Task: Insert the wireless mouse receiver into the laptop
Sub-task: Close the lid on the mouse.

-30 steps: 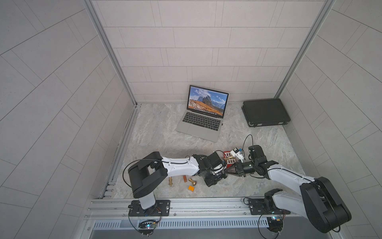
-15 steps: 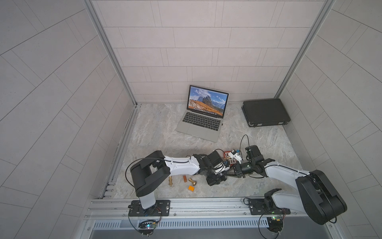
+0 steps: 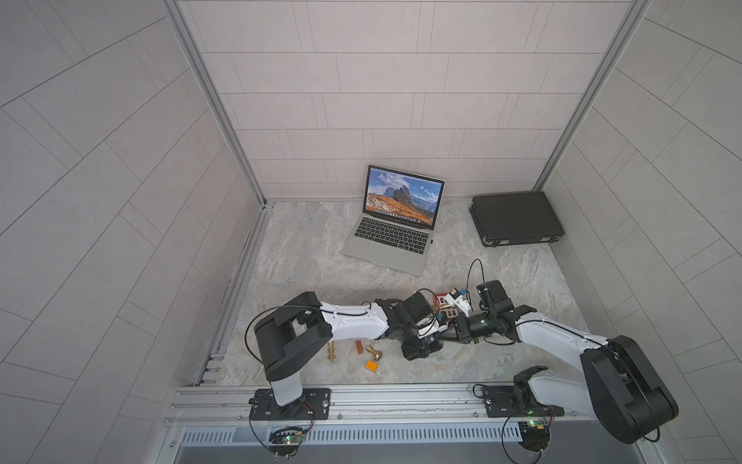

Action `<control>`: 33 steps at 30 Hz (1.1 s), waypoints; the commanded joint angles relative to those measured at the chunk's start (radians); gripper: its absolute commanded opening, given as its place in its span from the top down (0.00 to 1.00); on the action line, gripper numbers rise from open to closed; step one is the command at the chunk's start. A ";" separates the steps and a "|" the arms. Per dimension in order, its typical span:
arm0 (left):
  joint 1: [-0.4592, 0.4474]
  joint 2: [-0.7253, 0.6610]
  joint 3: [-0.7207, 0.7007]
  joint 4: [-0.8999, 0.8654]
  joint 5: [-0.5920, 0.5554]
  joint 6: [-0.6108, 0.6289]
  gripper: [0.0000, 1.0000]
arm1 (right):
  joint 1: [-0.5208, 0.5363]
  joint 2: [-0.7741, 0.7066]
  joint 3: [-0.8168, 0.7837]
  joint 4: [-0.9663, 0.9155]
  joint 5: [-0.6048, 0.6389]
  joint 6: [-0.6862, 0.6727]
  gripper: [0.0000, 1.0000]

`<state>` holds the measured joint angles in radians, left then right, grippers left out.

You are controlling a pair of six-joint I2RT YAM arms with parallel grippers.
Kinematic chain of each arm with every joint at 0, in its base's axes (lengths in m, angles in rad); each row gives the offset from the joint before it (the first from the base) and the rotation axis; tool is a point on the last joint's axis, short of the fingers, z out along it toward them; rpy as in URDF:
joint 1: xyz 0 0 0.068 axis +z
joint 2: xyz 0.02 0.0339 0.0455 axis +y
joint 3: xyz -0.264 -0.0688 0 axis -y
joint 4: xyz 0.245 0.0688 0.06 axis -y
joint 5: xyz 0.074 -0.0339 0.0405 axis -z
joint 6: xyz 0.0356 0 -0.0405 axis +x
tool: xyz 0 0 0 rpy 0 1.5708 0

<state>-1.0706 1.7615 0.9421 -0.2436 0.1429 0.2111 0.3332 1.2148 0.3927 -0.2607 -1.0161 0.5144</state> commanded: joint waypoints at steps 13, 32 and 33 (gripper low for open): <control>0.031 0.081 -0.041 -0.114 0.142 -0.016 0.51 | -0.017 -0.047 -0.048 0.176 0.043 0.082 1.00; 0.049 0.072 -0.075 -0.062 0.138 -0.047 0.51 | -0.018 -0.099 -0.055 0.069 0.124 0.069 0.87; 0.049 0.073 -0.073 -0.062 0.141 -0.047 0.52 | -0.018 -0.103 -0.053 0.067 0.125 0.068 0.86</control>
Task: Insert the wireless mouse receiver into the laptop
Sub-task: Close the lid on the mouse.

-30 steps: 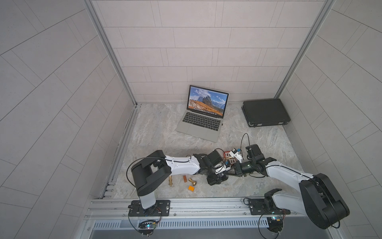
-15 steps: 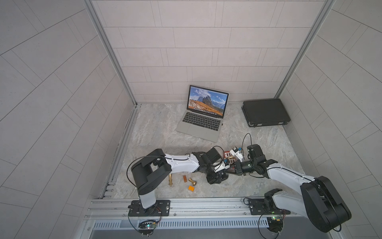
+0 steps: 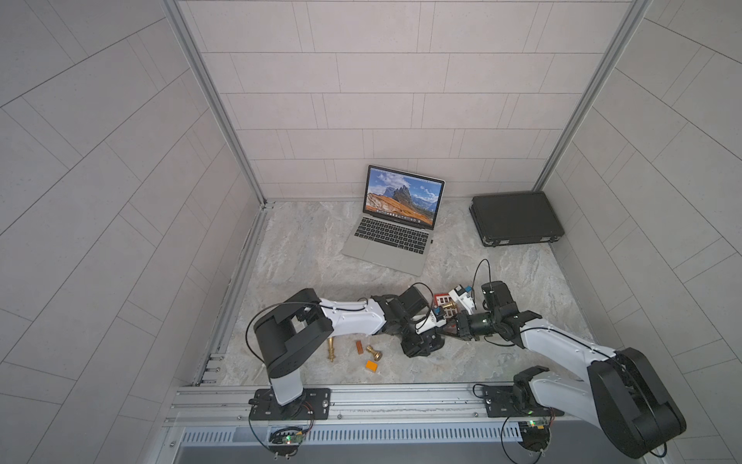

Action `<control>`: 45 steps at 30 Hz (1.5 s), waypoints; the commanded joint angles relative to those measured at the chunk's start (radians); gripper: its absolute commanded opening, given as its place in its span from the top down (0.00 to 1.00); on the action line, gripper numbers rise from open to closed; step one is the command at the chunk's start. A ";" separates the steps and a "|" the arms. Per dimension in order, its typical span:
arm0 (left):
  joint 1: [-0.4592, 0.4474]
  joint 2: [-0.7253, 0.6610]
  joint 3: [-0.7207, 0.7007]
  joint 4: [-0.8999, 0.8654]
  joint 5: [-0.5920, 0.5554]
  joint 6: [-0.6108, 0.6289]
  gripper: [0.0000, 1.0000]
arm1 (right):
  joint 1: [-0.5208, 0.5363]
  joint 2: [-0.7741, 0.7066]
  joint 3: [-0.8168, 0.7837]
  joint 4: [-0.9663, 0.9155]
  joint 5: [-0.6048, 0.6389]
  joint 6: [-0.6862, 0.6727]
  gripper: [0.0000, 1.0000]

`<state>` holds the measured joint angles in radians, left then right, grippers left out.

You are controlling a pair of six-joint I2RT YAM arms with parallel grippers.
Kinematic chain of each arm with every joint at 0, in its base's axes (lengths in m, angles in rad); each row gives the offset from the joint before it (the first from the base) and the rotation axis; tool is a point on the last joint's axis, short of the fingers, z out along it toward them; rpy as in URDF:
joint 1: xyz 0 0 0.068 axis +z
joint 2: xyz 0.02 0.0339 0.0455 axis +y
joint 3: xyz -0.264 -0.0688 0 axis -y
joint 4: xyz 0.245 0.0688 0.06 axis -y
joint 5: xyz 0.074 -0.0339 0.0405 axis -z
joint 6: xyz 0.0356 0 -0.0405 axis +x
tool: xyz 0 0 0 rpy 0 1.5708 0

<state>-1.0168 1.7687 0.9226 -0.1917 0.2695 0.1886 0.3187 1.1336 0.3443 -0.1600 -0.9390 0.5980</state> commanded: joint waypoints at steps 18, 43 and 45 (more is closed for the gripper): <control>-0.006 0.067 -0.071 -0.070 0.007 -0.074 0.54 | -0.002 -0.017 0.004 -0.089 0.079 -0.064 0.79; -0.005 0.075 -0.088 -0.060 0.004 -0.082 0.54 | 0.017 -0.071 0.072 -0.250 0.199 -0.127 0.59; -0.005 0.076 -0.088 -0.060 0.003 -0.083 0.54 | 0.019 -0.086 0.073 -0.260 0.215 -0.126 0.59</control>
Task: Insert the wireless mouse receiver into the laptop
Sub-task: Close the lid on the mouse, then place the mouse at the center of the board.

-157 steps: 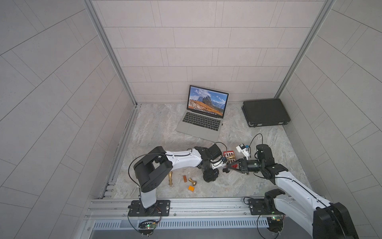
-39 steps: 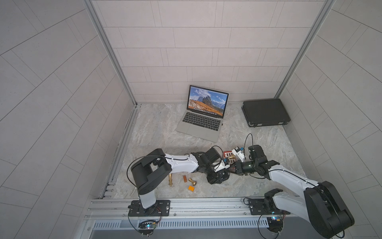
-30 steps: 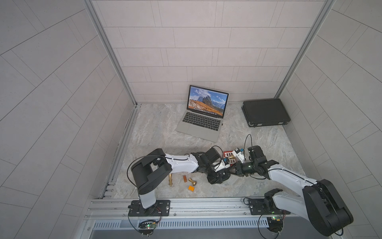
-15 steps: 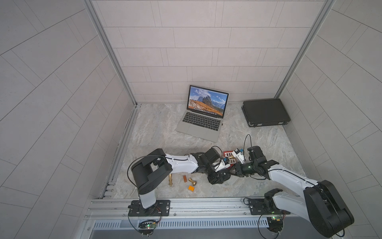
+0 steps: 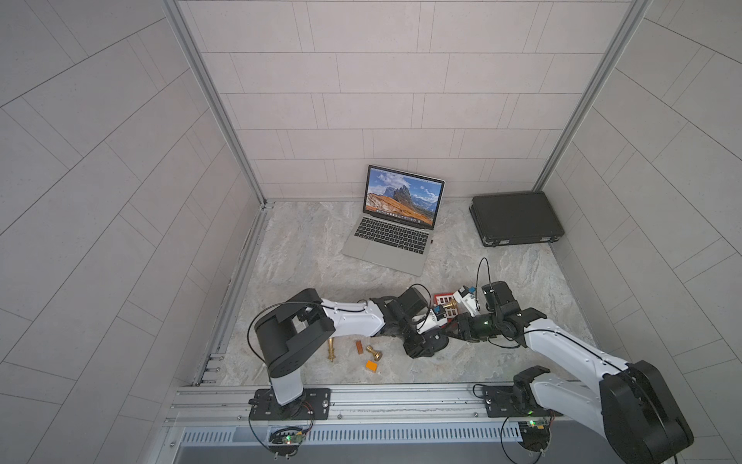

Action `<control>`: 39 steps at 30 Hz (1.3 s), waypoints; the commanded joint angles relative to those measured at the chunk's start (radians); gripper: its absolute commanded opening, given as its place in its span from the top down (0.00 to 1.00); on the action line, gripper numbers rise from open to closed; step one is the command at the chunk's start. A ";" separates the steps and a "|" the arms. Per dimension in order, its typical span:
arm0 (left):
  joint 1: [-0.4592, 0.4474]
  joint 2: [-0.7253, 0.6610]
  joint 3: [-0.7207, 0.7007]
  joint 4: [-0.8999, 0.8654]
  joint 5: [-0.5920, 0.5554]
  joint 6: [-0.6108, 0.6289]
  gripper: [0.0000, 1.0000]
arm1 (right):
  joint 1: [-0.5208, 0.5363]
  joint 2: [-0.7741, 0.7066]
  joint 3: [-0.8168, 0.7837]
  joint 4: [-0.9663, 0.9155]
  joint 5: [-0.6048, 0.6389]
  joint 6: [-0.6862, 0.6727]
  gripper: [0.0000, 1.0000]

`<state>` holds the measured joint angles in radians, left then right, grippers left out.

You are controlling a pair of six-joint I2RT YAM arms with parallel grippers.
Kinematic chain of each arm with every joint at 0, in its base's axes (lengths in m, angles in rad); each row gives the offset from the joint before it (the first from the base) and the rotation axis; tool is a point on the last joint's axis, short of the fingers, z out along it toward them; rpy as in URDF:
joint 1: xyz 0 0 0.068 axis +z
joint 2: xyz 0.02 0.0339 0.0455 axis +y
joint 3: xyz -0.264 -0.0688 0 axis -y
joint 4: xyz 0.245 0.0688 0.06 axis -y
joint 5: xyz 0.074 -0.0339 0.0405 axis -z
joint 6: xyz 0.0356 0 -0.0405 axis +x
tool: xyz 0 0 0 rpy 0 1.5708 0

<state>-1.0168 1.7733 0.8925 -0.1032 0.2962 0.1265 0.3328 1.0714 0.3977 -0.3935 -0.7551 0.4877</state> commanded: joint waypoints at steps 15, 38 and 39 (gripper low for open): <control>-0.005 0.074 -0.061 -0.141 -0.023 -0.022 0.54 | 0.061 -0.004 0.027 -0.027 0.031 -0.016 0.68; 0.163 -0.371 -0.157 0.218 0.288 -0.429 0.65 | -0.035 -0.333 0.092 0.132 -0.043 0.153 0.08; 0.172 -0.400 -0.164 0.251 0.313 -0.466 0.65 | -0.040 -0.332 0.083 0.200 -0.090 0.194 0.07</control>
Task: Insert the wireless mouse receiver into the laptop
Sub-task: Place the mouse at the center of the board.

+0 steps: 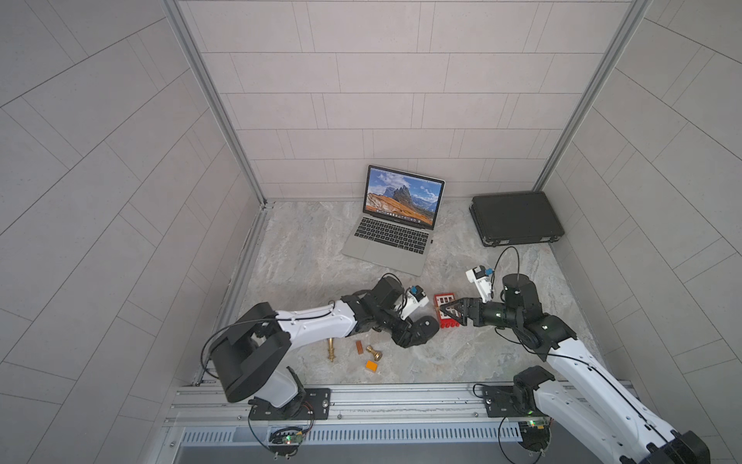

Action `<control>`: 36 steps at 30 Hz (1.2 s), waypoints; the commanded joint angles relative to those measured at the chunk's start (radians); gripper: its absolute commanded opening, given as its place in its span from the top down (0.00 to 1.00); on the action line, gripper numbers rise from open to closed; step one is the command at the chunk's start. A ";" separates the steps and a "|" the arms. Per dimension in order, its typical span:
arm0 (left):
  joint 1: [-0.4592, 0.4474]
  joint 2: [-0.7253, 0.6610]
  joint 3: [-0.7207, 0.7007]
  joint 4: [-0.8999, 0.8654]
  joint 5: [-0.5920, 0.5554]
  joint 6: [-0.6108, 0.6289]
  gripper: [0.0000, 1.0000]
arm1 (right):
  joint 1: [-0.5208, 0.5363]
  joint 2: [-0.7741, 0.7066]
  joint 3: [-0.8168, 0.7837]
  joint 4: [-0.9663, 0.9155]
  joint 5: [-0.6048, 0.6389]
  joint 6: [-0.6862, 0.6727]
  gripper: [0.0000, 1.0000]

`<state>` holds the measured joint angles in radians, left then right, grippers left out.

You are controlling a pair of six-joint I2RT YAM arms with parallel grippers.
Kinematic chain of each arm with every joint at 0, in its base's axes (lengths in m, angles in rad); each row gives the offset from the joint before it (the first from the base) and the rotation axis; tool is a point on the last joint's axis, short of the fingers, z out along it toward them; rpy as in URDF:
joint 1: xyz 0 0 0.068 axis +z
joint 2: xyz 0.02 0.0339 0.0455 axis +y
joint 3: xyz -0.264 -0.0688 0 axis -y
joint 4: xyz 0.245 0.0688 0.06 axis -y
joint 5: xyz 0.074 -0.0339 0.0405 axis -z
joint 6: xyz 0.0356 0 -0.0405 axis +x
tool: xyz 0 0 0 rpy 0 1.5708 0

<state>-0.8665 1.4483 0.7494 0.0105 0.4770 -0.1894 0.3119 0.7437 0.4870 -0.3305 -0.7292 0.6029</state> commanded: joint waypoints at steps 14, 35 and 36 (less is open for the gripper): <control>0.036 -0.255 -0.058 0.488 0.252 -0.586 0.65 | 0.101 0.013 -0.035 0.756 -0.322 0.396 0.02; 0.038 -0.424 -0.036 -0.090 -0.088 -0.218 0.00 | 0.165 0.066 0.045 0.401 -0.074 0.098 0.56; 0.045 -0.449 -0.036 -0.162 -0.170 -0.172 0.00 | 0.166 0.086 0.061 0.309 -0.015 0.045 0.56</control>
<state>-0.8310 1.0695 0.7013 0.1356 0.5438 -0.5652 0.4740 0.8078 0.4938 0.2276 -0.8837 0.8349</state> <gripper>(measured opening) 0.998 0.579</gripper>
